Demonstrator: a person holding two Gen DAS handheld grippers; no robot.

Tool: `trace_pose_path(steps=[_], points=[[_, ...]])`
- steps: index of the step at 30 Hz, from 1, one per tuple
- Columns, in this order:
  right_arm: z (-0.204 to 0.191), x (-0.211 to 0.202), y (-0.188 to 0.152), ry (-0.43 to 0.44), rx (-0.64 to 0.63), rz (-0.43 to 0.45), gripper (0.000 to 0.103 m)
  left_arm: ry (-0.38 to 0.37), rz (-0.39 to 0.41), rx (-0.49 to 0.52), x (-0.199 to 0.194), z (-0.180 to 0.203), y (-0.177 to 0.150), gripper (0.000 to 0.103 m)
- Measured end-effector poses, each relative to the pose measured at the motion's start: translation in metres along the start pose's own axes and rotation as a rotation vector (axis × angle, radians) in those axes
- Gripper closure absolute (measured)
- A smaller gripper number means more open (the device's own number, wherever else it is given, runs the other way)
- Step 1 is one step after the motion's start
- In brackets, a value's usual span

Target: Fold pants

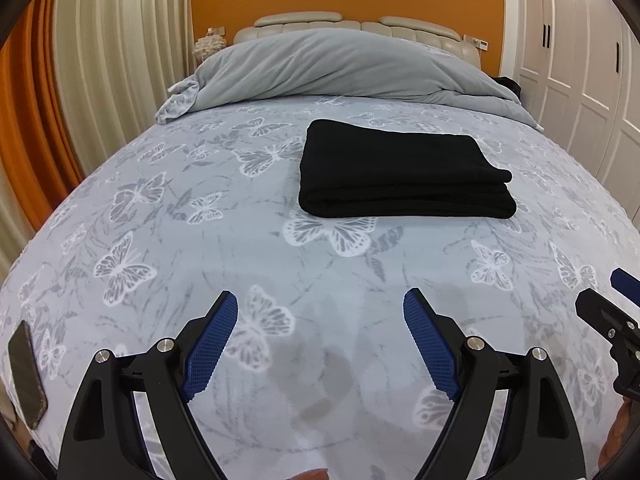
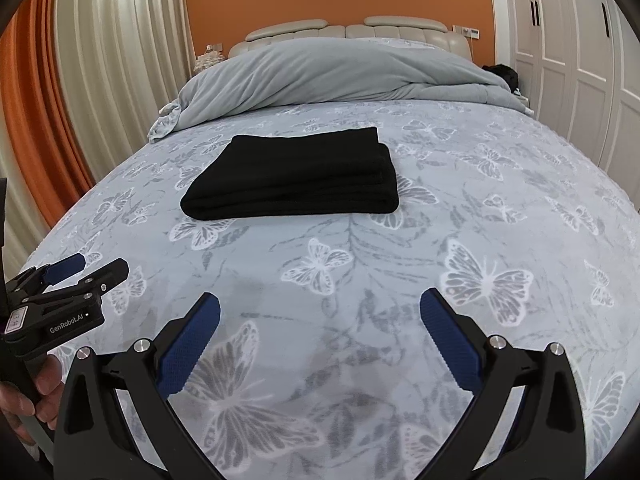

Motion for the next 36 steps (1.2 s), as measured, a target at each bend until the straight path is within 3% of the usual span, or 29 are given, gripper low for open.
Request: trace_pose_path(steps=[36], points=[[0.0008,0.003,-0.006,0.01,0.024,-0.025,0.005,-0.006,0.037,0.041,-0.0084,0.0062,0.0,0.021]])
Point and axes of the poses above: each gripper's, at about its wrist camera, not at the fingertips, and x roughly the way its jaws point, z to its right, y to its top, the point moved 9 cm from there along x, roughly the way its jaws point, and after that the axes turned 9 degrees about y, right-handed, at the moved point
